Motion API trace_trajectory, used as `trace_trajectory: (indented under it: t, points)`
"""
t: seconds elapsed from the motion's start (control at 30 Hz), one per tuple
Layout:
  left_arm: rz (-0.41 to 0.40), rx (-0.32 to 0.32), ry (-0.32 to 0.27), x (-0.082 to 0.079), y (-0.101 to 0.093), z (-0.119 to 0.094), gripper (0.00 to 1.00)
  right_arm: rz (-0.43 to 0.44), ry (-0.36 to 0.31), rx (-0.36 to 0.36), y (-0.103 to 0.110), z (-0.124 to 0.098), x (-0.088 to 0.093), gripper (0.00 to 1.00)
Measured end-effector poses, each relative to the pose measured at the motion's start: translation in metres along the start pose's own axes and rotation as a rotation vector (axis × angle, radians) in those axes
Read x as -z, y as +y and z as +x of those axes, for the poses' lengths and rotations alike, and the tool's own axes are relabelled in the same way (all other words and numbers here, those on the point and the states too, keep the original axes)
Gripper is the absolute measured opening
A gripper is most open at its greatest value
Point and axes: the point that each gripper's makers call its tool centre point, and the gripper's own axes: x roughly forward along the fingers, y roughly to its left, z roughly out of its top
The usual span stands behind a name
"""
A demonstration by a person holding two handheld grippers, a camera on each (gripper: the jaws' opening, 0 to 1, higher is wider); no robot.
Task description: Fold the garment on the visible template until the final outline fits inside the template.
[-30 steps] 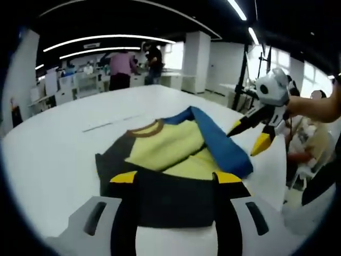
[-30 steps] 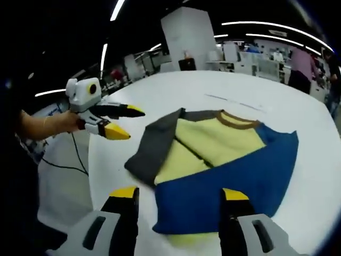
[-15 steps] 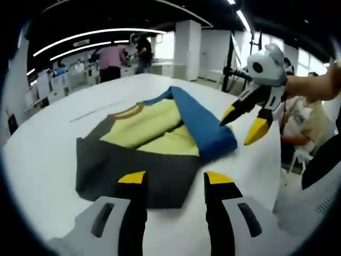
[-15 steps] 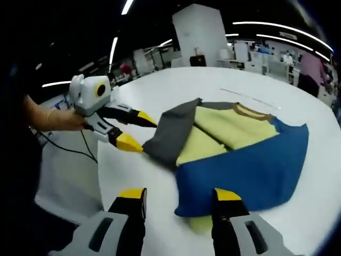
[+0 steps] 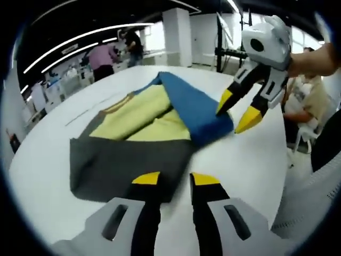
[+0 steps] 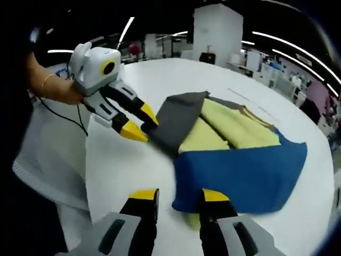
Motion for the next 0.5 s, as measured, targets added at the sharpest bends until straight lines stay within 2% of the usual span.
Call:
trace_trajectory:
  t: [0.1, 0.23, 0.5]
  points:
    - [0.001, -0.001, 0.004, 0.001, 0.002, 0.003, 0.13, -0.063, 0.039, 0.033, -0.003, 0.005, 0.007, 0.20]
    - [0.003, -0.011, 0.016, 0.004, 0.004, 0.003, 0.09, -0.092, 0.055, 0.057, -0.004, 0.009, 0.012, 0.14]
    - [-0.017, -0.015, 0.018, 0.005, 0.005, 0.002, 0.00, -0.068, 0.069, 0.083, -0.010, 0.016, 0.017, 0.00]
